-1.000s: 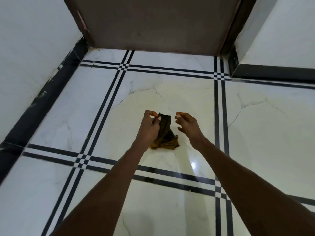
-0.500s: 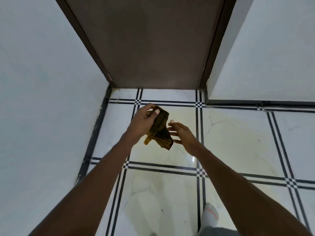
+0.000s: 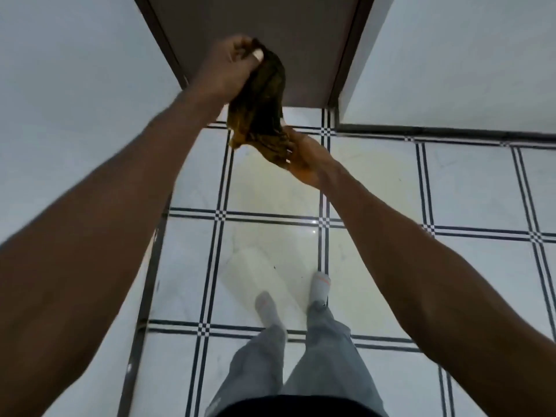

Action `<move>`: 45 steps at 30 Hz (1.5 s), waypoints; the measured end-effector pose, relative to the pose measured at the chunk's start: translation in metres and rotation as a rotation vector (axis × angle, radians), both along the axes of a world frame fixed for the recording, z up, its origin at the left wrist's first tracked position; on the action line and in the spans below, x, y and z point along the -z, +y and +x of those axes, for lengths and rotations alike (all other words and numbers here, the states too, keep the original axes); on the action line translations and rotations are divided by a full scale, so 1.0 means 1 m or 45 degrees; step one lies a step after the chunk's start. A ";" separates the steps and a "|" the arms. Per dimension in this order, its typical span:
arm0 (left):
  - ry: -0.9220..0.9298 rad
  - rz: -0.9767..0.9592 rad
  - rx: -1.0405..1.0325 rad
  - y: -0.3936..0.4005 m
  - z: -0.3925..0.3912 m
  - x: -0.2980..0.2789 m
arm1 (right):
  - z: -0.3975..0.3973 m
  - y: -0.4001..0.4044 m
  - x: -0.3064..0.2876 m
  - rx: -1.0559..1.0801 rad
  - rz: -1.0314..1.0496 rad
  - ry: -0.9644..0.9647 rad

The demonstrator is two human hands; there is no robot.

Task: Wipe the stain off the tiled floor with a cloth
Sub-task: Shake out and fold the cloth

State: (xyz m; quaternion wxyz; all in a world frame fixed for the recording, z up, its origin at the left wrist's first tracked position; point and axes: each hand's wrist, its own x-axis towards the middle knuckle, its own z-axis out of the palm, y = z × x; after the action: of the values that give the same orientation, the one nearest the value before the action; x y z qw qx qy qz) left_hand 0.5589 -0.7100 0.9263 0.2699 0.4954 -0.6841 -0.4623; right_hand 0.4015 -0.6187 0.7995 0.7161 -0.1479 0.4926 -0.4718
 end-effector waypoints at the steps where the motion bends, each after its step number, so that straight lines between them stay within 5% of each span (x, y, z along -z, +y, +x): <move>1: 0.001 -0.021 0.011 0.000 0.002 -0.004 | 0.001 0.004 -0.004 0.017 -0.007 -0.006; 19: 0.039 0.067 -0.102 0.030 -0.009 0.002 | -0.011 0.057 -0.045 0.090 -0.113 0.079; 36: -0.323 0.053 -0.085 0.129 -0.037 0.054 | -0.018 0.082 -0.040 -0.016 -0.069 0.496; 45: -0.317 0.123 -0.099 0.156 -0.046 0.078 | -0.036 0.110 -0.043 0.008 -0.046 0.228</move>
State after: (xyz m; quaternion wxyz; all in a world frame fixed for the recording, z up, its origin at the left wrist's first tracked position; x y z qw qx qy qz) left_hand 0.5129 -0.5536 0.8486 0.1764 0.5874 -0.6695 -0.4190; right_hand 0.3659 -0.5087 0.8427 0.6650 -0.2010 0.5464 -0.4677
